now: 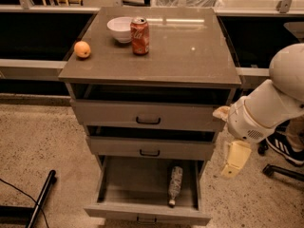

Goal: Pick blue plastic bottle from bottom drawer and place on counter

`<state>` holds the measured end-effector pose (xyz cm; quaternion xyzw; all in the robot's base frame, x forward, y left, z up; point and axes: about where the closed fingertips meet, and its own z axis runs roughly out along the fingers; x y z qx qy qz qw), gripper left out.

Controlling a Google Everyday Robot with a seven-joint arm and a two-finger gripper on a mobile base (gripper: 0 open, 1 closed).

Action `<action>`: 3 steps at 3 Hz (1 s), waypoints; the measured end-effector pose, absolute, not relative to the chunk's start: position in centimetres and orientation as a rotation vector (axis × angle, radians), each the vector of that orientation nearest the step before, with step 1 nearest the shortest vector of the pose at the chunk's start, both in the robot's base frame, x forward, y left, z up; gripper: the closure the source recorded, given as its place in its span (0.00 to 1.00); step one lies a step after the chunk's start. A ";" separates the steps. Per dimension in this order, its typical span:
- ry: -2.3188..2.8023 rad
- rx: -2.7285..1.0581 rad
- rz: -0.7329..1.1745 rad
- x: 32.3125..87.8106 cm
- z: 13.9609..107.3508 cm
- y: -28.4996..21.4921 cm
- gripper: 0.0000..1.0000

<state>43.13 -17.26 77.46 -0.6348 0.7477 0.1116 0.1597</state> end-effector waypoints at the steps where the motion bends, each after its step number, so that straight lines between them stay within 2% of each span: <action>1: 2.280 -1.641 0.365 44.2 73.5 -18.7 0.00; 3: 2.528 -1.346 0.162 44.9 66.0 -22.0 0.00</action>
Offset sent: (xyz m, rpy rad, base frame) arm 0.0250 -0.0839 -0.1593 -0.1173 0.0596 -1.0186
